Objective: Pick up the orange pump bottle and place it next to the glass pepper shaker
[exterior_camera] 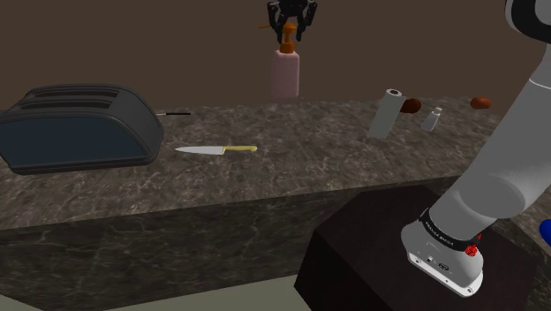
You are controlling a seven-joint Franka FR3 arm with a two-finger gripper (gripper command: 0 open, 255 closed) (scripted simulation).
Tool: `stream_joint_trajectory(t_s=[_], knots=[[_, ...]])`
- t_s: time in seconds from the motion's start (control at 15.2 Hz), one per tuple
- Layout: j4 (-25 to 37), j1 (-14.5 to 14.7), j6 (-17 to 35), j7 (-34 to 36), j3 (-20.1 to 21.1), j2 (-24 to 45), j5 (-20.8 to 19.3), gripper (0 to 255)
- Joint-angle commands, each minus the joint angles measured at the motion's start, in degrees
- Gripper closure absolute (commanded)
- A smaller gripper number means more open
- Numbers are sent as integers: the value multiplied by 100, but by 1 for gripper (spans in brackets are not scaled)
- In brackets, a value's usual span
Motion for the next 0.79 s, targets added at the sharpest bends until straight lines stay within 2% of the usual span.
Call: stream_joint_trajectory(t_s=[0.0, 0.73], knots=[[232, 22, -189, -4, 11, 48, -14, 255], [1796, 173, -1276, -75, 46, 542, -174, 255]])
